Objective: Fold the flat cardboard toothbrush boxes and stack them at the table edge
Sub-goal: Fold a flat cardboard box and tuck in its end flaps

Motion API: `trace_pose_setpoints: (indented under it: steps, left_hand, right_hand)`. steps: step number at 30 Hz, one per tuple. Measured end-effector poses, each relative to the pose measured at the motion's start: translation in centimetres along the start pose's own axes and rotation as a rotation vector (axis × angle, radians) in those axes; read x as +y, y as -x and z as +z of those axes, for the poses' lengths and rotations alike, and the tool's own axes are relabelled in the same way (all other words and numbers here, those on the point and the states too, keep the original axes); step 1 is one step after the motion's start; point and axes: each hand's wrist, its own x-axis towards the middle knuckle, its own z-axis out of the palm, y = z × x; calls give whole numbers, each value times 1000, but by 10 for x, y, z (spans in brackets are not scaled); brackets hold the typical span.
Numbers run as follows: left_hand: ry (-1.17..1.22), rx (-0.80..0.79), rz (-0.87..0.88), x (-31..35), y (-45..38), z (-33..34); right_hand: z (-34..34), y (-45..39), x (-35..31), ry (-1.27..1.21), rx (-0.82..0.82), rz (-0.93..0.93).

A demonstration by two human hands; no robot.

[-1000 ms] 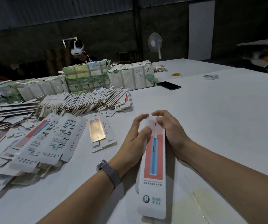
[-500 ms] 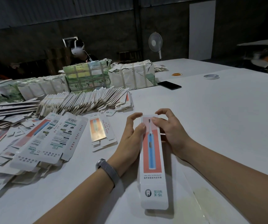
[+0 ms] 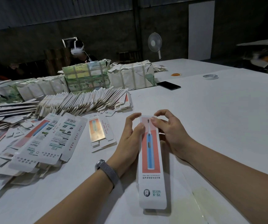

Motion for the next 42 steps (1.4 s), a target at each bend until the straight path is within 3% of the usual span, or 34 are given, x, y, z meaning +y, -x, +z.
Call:
trace_pose_setpoints:
  steps: [33,42]
  left_hand:
    - [104,-21,-79,9,2,-3]
    - [137,34,-5,7,4,0]
  right_hand:
    - [4,5,-5,10,-3,10]
    - [-1,3,-2,2,-42,11]
